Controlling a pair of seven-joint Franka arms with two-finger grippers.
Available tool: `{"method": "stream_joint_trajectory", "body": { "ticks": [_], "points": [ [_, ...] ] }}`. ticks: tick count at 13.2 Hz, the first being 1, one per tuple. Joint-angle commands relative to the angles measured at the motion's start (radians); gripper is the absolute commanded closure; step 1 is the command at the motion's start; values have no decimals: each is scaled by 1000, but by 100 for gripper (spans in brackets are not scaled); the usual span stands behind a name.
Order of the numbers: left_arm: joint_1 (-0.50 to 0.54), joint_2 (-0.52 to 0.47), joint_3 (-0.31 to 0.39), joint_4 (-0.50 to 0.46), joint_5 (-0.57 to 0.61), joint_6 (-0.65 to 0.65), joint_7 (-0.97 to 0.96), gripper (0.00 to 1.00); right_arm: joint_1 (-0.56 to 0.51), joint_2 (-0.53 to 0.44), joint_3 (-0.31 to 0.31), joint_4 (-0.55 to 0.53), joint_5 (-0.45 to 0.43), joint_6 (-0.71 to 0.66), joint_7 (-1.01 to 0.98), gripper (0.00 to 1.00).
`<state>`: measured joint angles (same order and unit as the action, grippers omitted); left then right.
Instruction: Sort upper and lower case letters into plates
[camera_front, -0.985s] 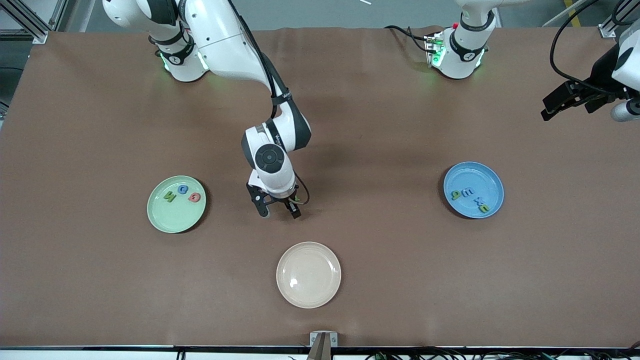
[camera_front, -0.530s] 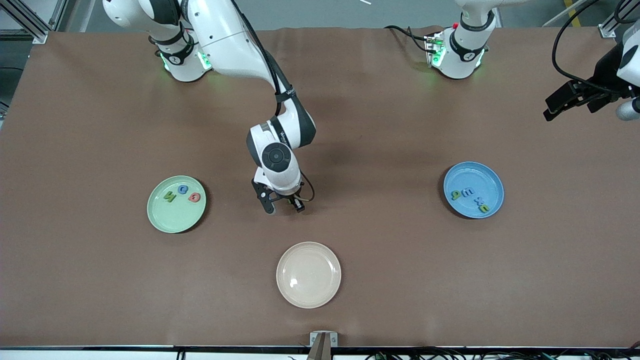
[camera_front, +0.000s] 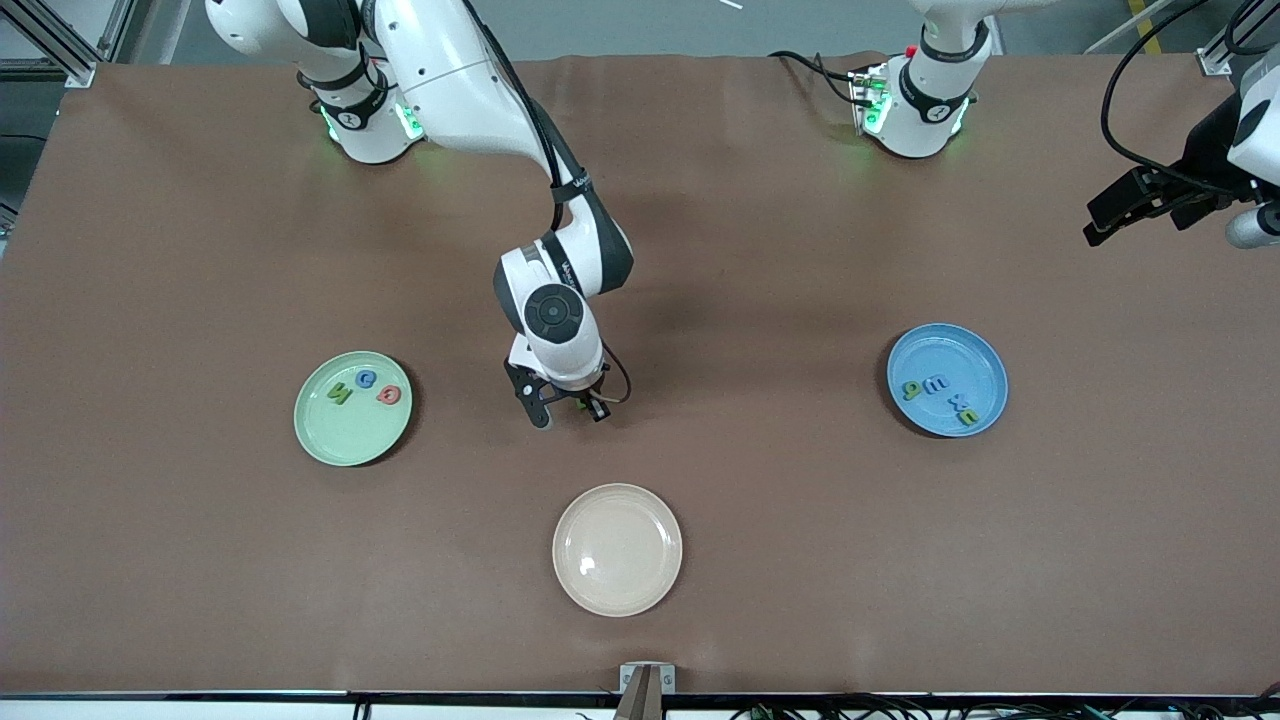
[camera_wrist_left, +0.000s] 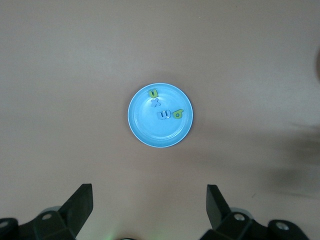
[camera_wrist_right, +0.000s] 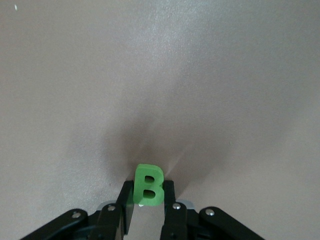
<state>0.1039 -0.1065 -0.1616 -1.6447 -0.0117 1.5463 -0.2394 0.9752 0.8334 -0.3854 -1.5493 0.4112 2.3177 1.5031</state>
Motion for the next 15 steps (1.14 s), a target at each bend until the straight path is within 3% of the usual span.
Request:
{"method": "stream_joint_trajectory", "body": {
  "ticks": [1,4,7,9,12,15],
  "points": [
    [0,1,-4,13,-4,-22,8,0,-12,-3,-6,-11,6,-11,-6,99],
    [0,-5,-9,6,-2,-22,9,0,-67,-78,-35,-14,1,-143,-143,100],
    [-1,-2,-9,5,-2,-15,9,0,-99,-210,-143,-46,3,-309,-390,100],
    [0,-1,-9,6,-2,-12,11,0,-119,-321,-202,-174,1,-304,-592,100],
    [-3,-1,-10,14,13,-11,11,0,-116,-396,-338,-328,1,-278,-876,100],
    [-3,-2,-10,17,13,-12,11,0,-128,-419,-403,-497,4,-94,-1104,100]
  ]
}}
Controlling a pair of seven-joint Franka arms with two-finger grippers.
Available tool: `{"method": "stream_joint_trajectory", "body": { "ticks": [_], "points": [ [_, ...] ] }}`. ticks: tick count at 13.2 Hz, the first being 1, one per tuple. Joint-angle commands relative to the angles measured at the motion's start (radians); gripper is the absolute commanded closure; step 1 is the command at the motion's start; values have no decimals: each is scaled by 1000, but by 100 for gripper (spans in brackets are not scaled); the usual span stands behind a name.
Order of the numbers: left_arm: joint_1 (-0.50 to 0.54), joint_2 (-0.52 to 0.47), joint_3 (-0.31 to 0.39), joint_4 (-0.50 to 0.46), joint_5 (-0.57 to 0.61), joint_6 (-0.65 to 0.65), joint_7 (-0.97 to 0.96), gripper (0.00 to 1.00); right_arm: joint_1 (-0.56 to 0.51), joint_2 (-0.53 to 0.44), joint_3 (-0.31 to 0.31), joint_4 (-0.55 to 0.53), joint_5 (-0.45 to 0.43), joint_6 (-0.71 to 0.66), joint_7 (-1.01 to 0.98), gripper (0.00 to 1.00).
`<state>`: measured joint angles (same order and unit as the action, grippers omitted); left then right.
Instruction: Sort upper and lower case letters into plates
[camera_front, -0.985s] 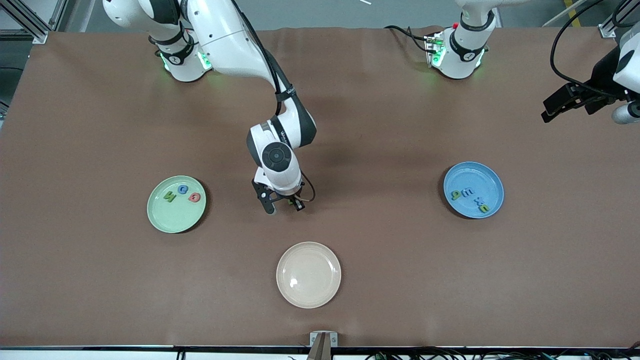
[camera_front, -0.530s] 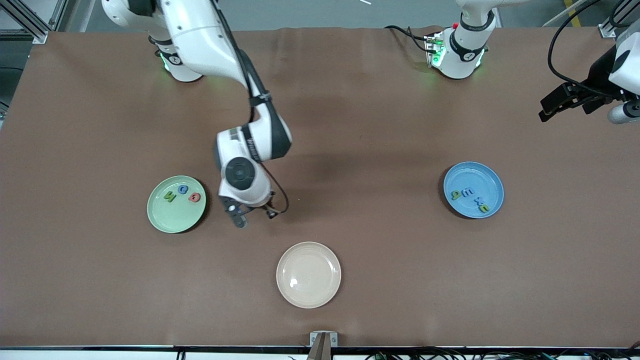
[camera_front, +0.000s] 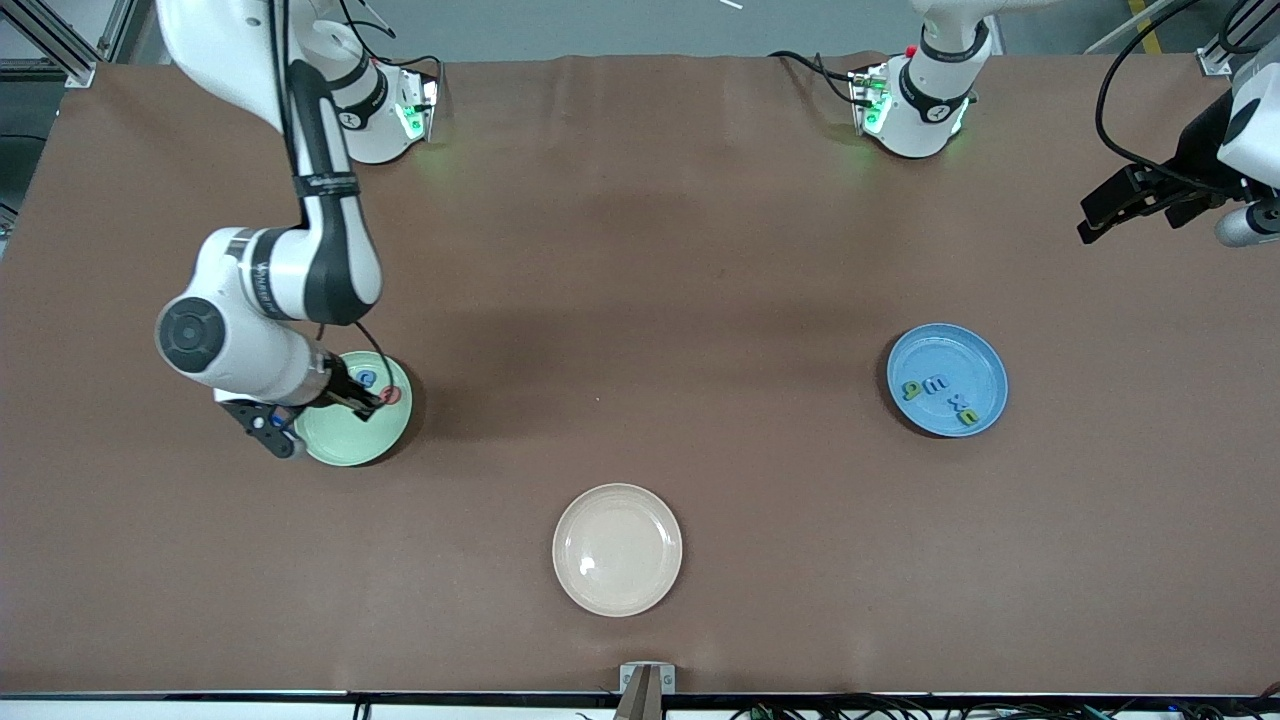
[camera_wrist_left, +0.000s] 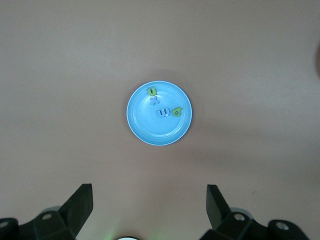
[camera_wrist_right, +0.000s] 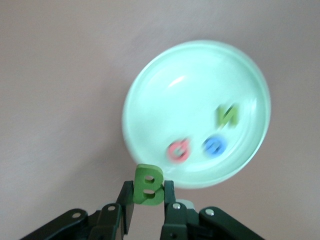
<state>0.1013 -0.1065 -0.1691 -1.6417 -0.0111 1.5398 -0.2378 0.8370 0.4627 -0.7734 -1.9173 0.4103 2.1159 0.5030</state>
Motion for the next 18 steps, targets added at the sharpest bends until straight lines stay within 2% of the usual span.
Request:
{"method": "stream_joint_trajectory", "body": {
  "ticks": [1,3,6,9,11,14,16,17,18],
  "points": [
    [0,-1,-1,14,13,-6,14,0,-5,-42,-14,-165,14,174,-127,100],
    [3,-1,-1,14,13,-6,28,0,-10,-24,-4,-200,34,269,-138,100],
    [0,1,-1,14,13,-6,26,0,-22,28,29,-190,143,286,-174,100],
    [1,-1,-1,23,13,-9,28,0,-36,97,45,-178,211,326,-236,100],
    [1,1,-1,31,13,-12,23,0,-67,109,63,-164,222,328,-254,100],
    [1,4,-1,37,13,-13,23,0,-122,132,123,-143,223,332,-254,99],
    [0,5,-1,39,13,-13,23,0,-134,151,141,-129,225,343,-253,95],
    [1,5,-1,37,13,-13,23,0,-134,154,141,-120,225,340,-250,74],
    [1,5,-1,37,13,-13,25,0,-133,152,141,-118,225,335,-248,15]
  ]
}}
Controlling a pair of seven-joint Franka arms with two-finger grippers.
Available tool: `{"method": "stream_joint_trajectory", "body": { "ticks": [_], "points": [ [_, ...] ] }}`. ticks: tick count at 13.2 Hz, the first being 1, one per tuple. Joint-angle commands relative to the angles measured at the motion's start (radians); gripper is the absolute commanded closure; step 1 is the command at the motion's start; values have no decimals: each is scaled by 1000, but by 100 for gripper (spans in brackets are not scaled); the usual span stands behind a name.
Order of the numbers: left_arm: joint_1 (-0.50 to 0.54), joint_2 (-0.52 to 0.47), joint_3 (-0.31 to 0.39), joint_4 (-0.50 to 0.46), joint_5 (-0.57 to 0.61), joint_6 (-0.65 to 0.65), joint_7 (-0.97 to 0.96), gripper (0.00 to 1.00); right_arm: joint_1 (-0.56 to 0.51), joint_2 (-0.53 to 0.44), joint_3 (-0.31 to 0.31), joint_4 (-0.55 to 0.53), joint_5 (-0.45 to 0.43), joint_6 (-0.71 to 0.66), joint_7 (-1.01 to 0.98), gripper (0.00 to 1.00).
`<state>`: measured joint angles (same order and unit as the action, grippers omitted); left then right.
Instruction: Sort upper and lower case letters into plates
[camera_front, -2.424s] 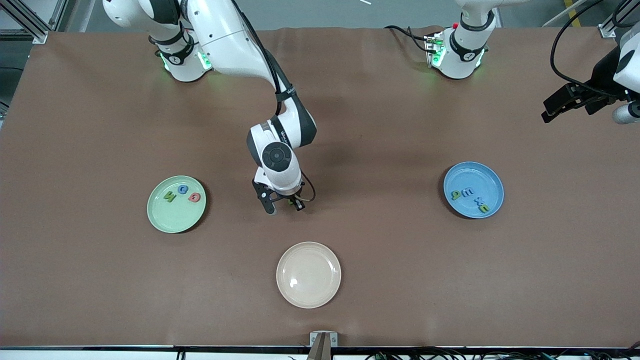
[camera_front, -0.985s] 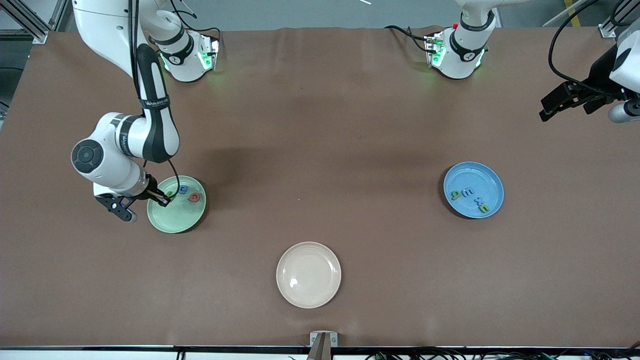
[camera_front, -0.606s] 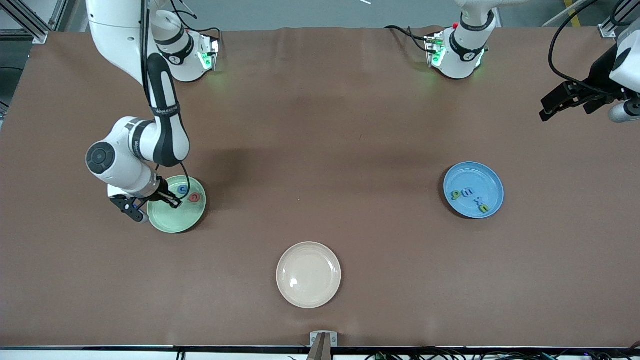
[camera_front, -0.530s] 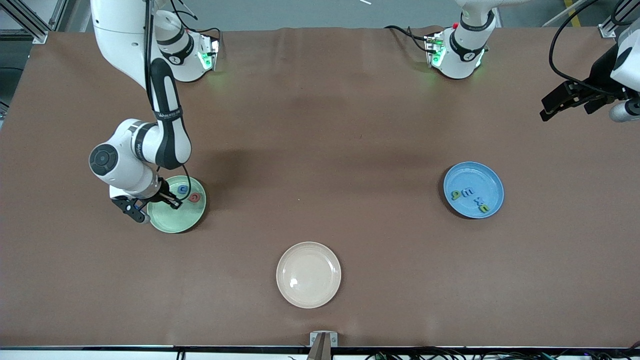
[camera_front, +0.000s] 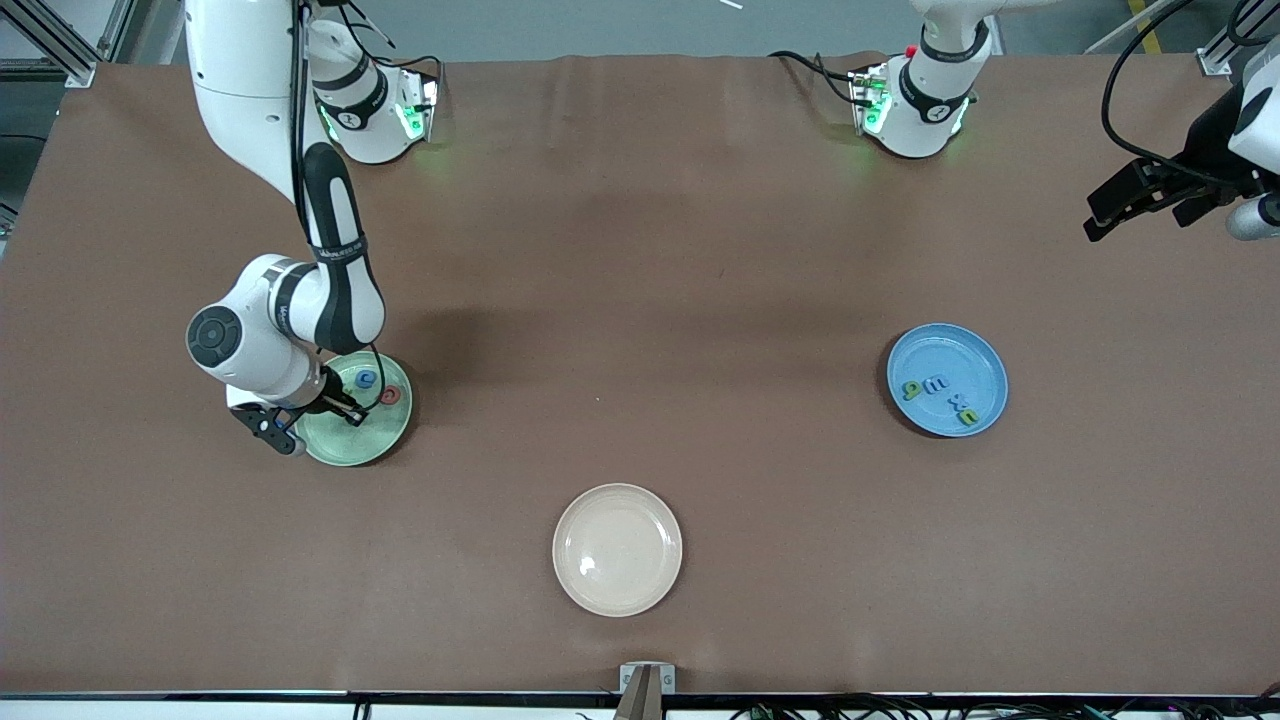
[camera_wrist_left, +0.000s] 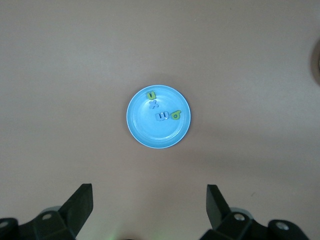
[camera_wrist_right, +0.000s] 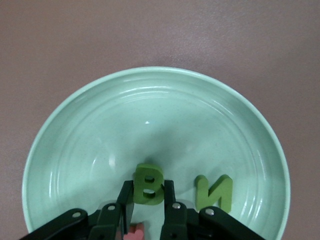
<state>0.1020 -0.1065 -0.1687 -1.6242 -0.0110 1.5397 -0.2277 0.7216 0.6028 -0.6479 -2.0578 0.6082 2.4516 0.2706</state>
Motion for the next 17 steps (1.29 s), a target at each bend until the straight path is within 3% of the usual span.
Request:
{"method": "stream_joint_trajectory", "body": {
  "ticks": [1,3,5,10,17],
  "points": [
    [1,5,-2,21,13,-13,14,0,-14,12,14,25,25,-6,-13,0],
    [2,5,-2,29,13,-16,14,0,-17,6,13,45,24,-26,-21,0],
    [2,5,-2,33,13,-21,14,0,-27,0,-13,105,10,-144,-25,0],
    [-2,2,-5,40,19,-55,11,0,-31,-3,-198,347,-21,-592,-126,0],
    [-2,-19,-5,3,23,-63,18,0,-46,-18,-389,511,-33,-882,-280,0]
  ]
}}
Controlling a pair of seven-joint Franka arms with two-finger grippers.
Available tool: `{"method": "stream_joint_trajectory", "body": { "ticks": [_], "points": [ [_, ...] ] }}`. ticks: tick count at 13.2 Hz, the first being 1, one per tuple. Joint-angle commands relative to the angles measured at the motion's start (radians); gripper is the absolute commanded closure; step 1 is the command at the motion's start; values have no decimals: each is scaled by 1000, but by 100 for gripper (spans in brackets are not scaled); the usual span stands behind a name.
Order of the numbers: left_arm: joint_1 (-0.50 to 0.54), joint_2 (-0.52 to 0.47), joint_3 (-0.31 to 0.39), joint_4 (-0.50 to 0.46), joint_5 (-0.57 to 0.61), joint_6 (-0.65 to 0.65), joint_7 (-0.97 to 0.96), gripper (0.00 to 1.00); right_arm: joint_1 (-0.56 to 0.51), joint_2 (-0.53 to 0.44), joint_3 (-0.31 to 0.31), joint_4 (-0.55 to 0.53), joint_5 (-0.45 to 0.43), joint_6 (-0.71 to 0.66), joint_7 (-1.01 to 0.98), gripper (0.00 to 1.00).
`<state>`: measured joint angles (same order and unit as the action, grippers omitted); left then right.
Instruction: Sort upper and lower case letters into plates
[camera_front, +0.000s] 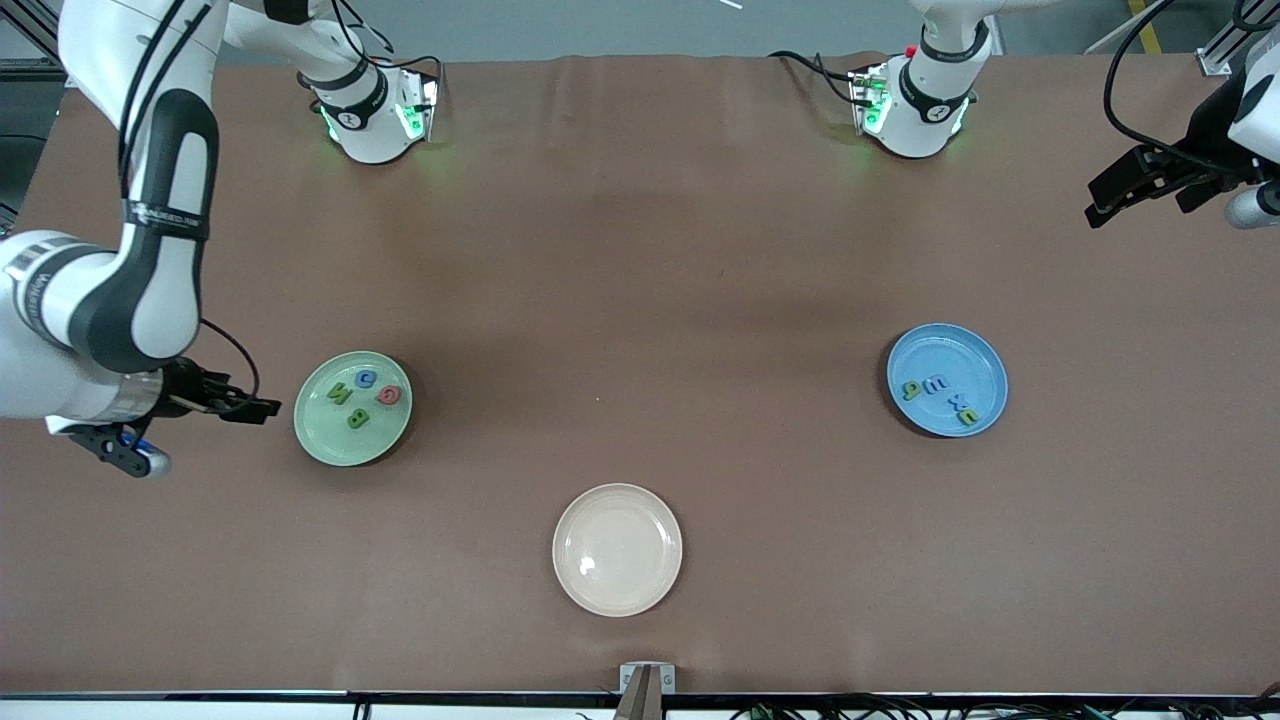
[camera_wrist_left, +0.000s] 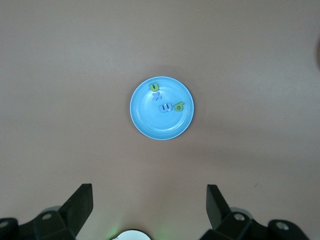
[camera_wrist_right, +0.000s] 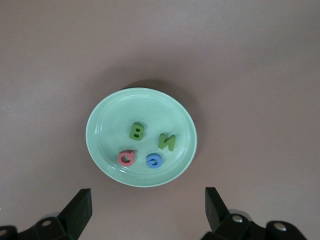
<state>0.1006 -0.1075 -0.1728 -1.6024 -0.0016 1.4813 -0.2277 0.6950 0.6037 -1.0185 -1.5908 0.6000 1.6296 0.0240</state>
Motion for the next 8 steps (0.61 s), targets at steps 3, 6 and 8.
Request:
{"method": "stream_joint_trajectory", "body": {
  "ticks": [3,6,8],
  "points": [
    [1,-38,0,-44,12,14,19,0,-231,-18,128,251,-71,-202,-24,0],
    [2,-35,1,-44,9,16,19,0,-503,-68,467,383,-268,-254,7,0],
    [4,-37,1,-42,8,14,19,0,-709,-149,765,355,-443,-218,8,0]
  ]
}}
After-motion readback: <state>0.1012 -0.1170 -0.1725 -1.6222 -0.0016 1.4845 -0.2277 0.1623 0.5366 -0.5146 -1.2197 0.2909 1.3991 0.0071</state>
